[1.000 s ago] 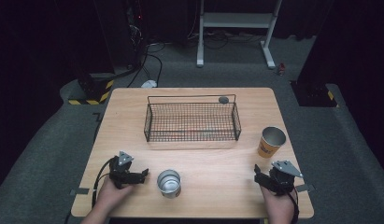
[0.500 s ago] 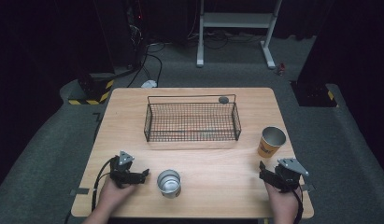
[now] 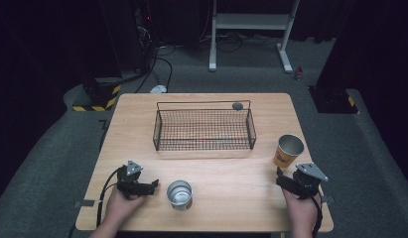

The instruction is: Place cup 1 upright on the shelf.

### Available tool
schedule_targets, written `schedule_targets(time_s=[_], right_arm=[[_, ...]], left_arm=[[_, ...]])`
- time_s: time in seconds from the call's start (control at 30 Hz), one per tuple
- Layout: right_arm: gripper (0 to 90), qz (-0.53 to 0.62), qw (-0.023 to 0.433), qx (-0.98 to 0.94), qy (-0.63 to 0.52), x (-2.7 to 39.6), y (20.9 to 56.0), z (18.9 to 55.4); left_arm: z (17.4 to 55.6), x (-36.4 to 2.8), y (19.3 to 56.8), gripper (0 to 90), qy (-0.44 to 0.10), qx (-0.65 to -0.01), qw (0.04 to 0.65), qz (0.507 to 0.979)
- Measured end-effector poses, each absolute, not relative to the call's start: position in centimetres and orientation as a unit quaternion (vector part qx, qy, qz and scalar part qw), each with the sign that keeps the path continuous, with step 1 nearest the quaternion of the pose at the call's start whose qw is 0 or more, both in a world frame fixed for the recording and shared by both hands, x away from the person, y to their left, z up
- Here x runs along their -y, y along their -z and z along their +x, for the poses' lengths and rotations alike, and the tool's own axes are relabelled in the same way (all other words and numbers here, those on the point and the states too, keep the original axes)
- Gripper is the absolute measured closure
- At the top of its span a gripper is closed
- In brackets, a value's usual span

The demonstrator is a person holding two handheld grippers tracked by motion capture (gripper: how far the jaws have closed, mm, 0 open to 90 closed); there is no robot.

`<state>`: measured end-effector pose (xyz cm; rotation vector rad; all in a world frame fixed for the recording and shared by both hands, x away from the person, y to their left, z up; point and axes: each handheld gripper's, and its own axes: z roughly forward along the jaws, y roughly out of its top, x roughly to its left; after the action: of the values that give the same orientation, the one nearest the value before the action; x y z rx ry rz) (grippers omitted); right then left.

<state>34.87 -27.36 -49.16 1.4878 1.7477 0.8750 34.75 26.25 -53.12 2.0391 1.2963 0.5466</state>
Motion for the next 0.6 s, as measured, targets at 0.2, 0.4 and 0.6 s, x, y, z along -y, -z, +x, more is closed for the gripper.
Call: schedule_targets(time_s=[0.2, 0.4, 0.6], right_arm=[[10.6, 0.571, 0.337, -0.667, -0.339, 27.5, 49.2, 35.4], [10.4, 0.568, 0.34, -0.669, -0.338, 27.4, 49.1, 35.9], [10.4, 0.575, 0.339, -0.661, -0.344, 27.9, 48.9, 36.3]], left_arm=[[34.7, -26.3, 53.1, 0.3, -0.206, -0.49, 0.327, 0.781], [34.8, -26.2, 53.1, 0.3, -0.204, -0.484, 0.328, 0.785], [34.8, -26.2, 53.1, 0.5, -0.203, -0.482, 0.329, 0.786]])
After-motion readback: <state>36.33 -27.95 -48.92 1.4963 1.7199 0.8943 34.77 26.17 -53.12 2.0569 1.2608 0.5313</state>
